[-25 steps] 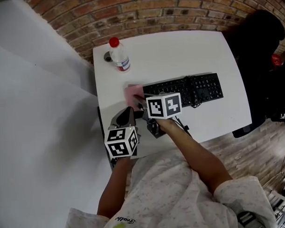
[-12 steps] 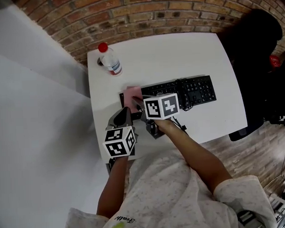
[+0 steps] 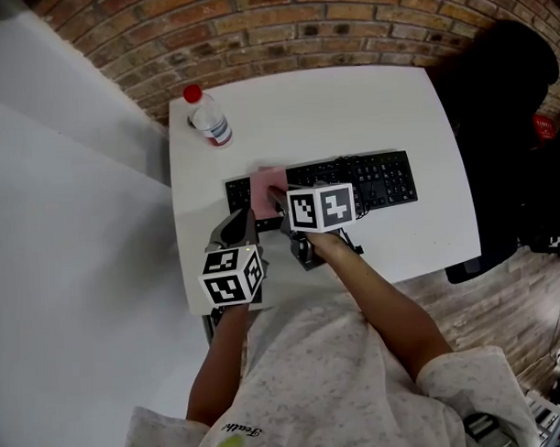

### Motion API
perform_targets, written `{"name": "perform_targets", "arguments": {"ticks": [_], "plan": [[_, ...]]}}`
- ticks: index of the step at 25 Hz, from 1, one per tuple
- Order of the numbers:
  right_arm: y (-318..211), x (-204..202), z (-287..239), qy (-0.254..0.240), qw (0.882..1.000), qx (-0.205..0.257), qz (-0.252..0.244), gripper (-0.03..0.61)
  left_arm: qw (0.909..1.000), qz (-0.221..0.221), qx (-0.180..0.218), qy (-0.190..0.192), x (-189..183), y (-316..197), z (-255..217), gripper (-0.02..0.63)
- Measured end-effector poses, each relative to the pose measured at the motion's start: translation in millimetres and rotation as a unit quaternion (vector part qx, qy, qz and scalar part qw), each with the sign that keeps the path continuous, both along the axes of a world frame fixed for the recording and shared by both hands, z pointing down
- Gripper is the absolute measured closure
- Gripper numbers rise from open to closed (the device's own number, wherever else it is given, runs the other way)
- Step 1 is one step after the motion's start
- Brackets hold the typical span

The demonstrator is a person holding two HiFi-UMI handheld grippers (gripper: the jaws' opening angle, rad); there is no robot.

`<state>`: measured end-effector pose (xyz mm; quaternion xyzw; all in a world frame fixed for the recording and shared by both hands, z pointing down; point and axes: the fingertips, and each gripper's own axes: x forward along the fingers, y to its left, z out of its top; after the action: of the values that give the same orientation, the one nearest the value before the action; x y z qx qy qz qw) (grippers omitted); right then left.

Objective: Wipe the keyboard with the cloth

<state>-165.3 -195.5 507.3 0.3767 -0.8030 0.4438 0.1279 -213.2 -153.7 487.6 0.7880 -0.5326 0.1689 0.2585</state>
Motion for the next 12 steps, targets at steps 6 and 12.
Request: {"name": "perform_targets", "arguments": {"ticks": [6, 12], "plan": [[-2, 20, -4, -0.002, 1.000, 0.005, 0.010, 0.560, 1.0000, 0.006, 0.003, -0.004, 17, -3, -2, 0.621], [-3, 43, -4, -0.001, 1.000, 0.006, 0.020, 0.560, 0.9999, 0.012, 0.007, -0.007, 36, -4, -5, 0.621]]}}
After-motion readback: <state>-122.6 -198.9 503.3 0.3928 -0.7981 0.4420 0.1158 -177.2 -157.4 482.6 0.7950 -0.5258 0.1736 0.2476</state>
